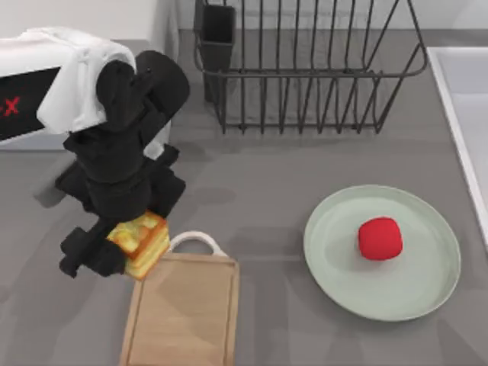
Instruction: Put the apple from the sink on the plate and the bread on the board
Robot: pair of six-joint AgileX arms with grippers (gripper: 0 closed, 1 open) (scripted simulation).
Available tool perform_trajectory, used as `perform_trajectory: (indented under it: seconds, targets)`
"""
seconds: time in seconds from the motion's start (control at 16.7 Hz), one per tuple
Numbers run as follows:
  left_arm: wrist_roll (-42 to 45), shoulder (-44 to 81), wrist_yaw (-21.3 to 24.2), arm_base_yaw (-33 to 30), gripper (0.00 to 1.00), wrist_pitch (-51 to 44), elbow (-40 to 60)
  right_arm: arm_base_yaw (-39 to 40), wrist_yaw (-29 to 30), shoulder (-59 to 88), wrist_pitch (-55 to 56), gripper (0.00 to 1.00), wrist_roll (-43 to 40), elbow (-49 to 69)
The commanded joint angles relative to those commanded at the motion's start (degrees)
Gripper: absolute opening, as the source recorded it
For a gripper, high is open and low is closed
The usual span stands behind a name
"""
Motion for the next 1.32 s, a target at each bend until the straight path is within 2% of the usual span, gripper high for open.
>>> perform_trajectory:
  seconds: [0.3, 0.54, 0.72, 1.32]
  targets:
    - [-27.5, -0.3, -0.2, -6.4, 0.0, 1.8, -0.9, 0.0, 0.0, 0.0, 0.0, 1.0, 0.0, 0.0]
    - [-39.1, -0.5, -0.4, -9.4, 0.0, 2.6, -1.4, 0.0, 0.0, 0.0, 0.0, 1.0, 0.0, 0.0]
    - [-41.5, -0.5, -0.4, -10.1, 0.0, 2.8, -1.5, 0.0, 0.0, 0.0, 0.0, 1.0, 0.0, 0.0]
    - [-41.4, 0.7, -0.4, -9.9, 0.0, 5.8, -3.3, 0.0, 0.0, 0.0, 0.0, 1.0, 0.0, 0.0]
